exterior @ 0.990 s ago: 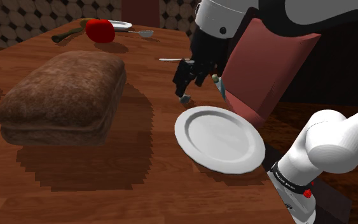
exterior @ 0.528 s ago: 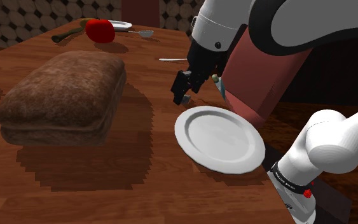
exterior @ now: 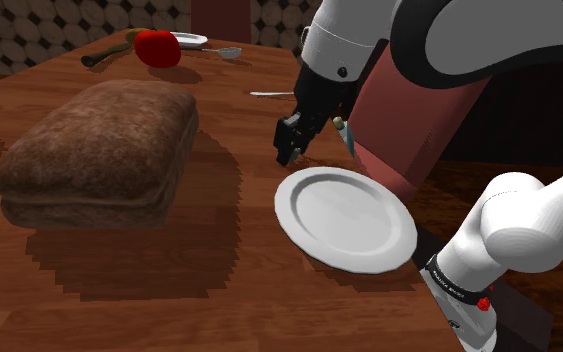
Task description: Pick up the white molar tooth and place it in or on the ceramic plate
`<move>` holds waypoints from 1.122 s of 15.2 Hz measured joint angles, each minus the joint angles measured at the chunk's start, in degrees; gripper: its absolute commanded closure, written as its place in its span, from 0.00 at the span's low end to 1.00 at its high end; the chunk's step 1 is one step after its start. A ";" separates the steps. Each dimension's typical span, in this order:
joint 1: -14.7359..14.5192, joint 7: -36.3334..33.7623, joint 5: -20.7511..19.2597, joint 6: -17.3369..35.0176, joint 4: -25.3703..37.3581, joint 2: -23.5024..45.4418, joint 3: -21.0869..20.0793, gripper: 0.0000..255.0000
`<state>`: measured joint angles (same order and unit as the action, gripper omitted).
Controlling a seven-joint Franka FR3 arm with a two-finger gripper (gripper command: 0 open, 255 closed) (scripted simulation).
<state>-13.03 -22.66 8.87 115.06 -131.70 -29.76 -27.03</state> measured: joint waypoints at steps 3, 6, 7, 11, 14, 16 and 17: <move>0.00 0.00 0.00 0.00 0.00 0.00 0.00 1.00; 0.00 0.00 0.00 0.00 0.00 0.00 0.00 1.00; 0.00 0.00 0.00 0.00 0.00 0.00 0.00 1.00; 0.12 0.09 -0.20 -2.37 2.27 -0.12 0.39 1.00; 0.26 0.23 -0.40 -4.54 4.36 -0.19 0.79 1.00; 0.37 0.24 -0.57 -5.99 5.98 -0.02 0.95 1.00; 0.35 0.25 -0.56 -6.64 6.44 -0.21 1.07 1.00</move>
<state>-12.68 -22.40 8.30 108.42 -125.26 -29.97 -25.96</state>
